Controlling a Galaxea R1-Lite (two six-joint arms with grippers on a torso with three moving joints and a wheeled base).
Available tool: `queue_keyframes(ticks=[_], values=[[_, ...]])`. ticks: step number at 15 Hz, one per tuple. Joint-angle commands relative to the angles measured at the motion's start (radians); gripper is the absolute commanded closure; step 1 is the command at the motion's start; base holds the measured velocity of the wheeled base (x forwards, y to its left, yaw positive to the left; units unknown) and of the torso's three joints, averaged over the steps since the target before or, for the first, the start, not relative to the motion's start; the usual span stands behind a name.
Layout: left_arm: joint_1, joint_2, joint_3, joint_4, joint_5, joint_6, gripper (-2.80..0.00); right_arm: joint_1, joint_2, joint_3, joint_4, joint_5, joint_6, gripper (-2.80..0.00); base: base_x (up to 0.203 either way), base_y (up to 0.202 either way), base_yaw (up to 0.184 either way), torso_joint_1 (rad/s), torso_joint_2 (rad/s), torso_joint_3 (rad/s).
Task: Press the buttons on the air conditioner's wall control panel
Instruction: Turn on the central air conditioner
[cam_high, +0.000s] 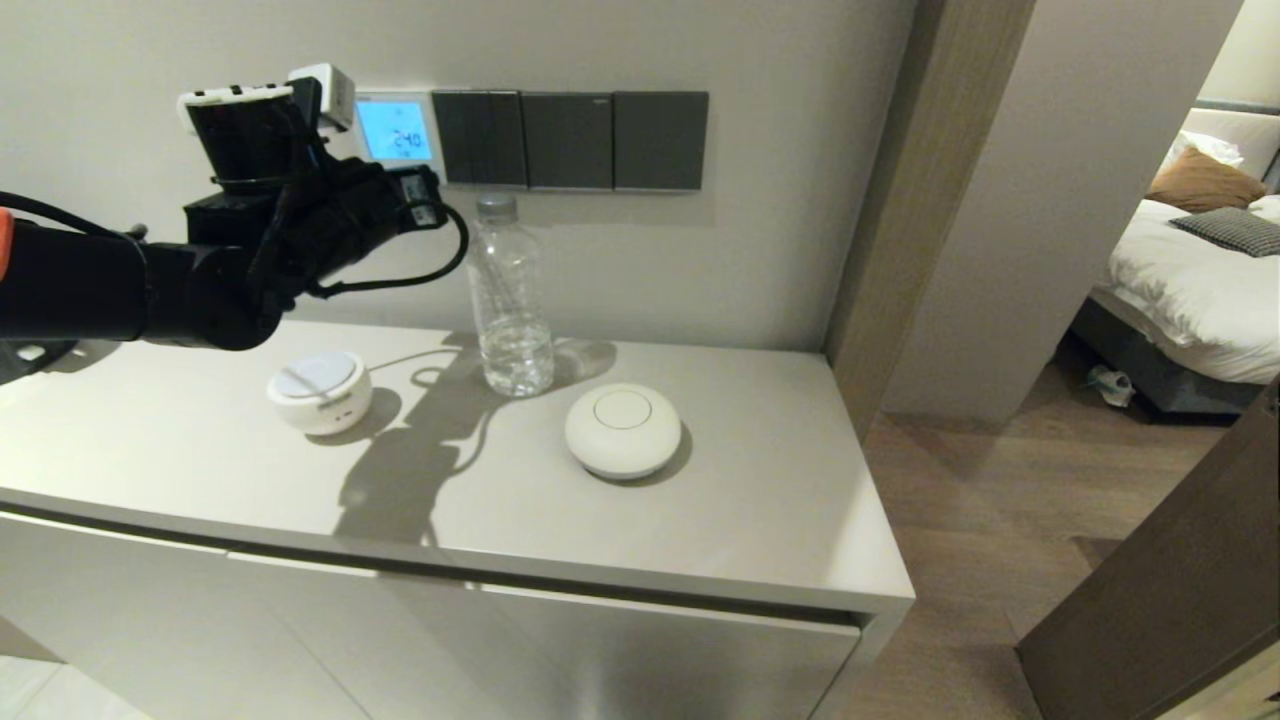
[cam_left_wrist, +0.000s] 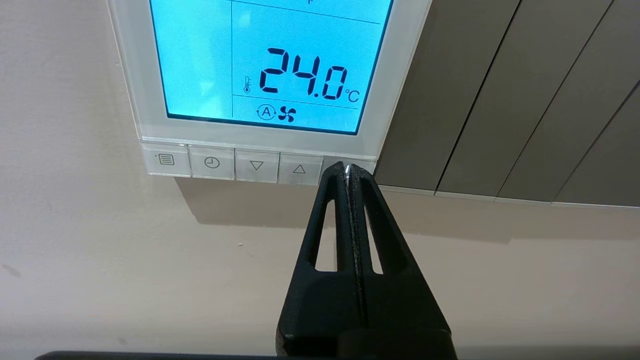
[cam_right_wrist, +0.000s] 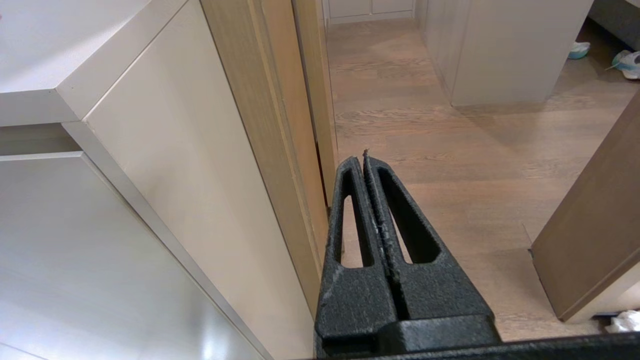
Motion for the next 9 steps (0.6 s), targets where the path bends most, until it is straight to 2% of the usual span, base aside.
queue_keyframes(ticks=[1,9], values=[[0.000,-0.011,0.014,-0.006,0.000,-0.002,0.00,0.000,0.000,0.003,0.000,0.000,0.000,0.00,0.000,0.000,0.000,0.000,0.00,0.000],[0.002,-0.085,0.073,-0.008,0.003,-0.002,0.00,0.000,0.000,0.003,0.000,0.000,0.000,0.00,0.000,0.000,0.000,0.000,0.00,0.000]])
